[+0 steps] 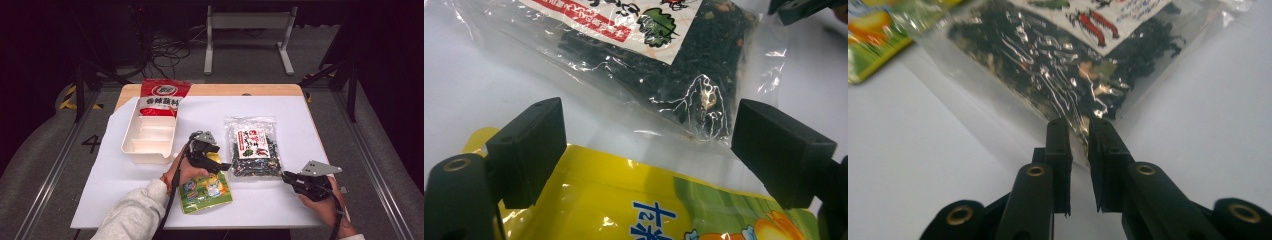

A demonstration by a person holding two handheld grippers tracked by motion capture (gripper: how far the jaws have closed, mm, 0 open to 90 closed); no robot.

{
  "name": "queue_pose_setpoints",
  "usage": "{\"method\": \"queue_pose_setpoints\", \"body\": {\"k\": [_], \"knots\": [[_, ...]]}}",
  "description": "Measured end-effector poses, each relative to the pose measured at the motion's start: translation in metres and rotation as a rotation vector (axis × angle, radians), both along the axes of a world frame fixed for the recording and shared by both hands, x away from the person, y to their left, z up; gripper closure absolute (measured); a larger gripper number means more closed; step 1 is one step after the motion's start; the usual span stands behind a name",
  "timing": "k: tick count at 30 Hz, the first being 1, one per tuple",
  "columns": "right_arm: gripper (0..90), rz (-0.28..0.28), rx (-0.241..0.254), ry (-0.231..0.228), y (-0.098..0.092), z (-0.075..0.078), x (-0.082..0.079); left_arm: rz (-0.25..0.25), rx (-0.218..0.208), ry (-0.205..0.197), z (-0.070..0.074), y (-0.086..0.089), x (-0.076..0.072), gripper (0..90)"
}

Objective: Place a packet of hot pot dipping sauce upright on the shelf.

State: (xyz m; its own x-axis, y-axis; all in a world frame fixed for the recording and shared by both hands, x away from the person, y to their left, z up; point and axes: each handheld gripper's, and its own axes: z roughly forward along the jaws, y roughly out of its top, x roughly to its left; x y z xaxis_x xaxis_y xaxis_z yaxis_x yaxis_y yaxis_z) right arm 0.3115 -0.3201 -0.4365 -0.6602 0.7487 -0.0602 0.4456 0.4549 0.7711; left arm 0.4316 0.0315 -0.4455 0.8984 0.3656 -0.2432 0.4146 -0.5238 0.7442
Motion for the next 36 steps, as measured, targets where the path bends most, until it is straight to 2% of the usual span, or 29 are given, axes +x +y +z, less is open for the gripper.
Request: {"method": "queue_pose_setpoints", "body": {"k": [2,4,6,8,13,16,18,21,22,24,25,26,28,29,32,34,36], "knots": [[79.4,-0.011,0.032,-0.018,-0.002,0.007,-0.002,0.010,0.002,-0.002,-0.001,-0.001,0.002,15.2],[81.2,-0.026,0.066,-0.058,-0.002,0.016,-0.004,0.010,0.002,-0.003,-0.002,-0.002,0.003,15.2],[83.1,-0.062,0.073,-0.083,0.001,0.023,-0.002,0.011,0.010,-0.001,-0.003,-0.005,0.004,15.2],[84.3,-0.083,0.054,-0.077,0.007,0.020,0.005,0.013,0.029,0.003,-0.004,-0.007,0.005,14.9],[87.3,-0.092,-0.042,0.002,0.018,-0.004,0.020,0.047,0.025,0.013,-0.002,-0.009,0.014,13.3],[88.9,-0.095,-0.047,0.003,0.019,-0.008,0.020,0.056,0.024,0.005,-0.003,-0.010,0.018,13.5],[90.0,-0.108,-0.063,-0.006,0.020,-0.012,0.018,0.052,0.028,0.015,-0.006,-0.013,0.020,13.4],[90.0,-0.118,-0.065,-0.017,0.018,-0.015,0.015,0.045,0.026,0.040,-0.008,-0.018,0.023,12.0],[90.0,-0.120,-0.059,-0.017,0.017,-0.016,0.014,0.045,0.017,0.064,-0.008,-0.020,0.026,12.0],[90.0,-0.117,-0.052,-0.017,0.016,-0.017,0.015,0.044,-0.027,0.106,-0.005,-0.022,0.031,11.3],[90.0,-0.115,-0.056,-0.018,0.016,-0.018,0.015,0.043,-0.024,0.112,-0.004,-0.025,0.032,11.8],[90.0,-0.113,-0.058,-0.018,0.016,-0.017,0.015,0.044,-0.012,0.137,-0.005,-0.029,0.034,11.1],[90.0,-0.108,-0.062,-0.023,0.016,-0.018,0.015,0.031,-0.023,0.167,-0.007,-0.036,0.038,10.0],[90.0,-0.104,-0.067,-0.027,0.016,-0.018,0.015,0.014,-0.026,0.165,-0.007,-0.039,0.040,10.0],[90.0,-0.097,-0.065,-0.031,0.015,-0.018,0.015,-0.004,-0.056,0.227,-0.007,-0.044,0.044,10.9],[90.0,-0.087,-0.068,-0.040,0.015,-0.019,0.015,0.009,-0.066,0.240,-0.008,-0.048,0.047,12.5],[90.0,-0.076,-0.075,-0.052,0.014,-0.019,0.015,0.002,-0.064,0.228,-0.007,-0.052,0.049,15.4]]}}
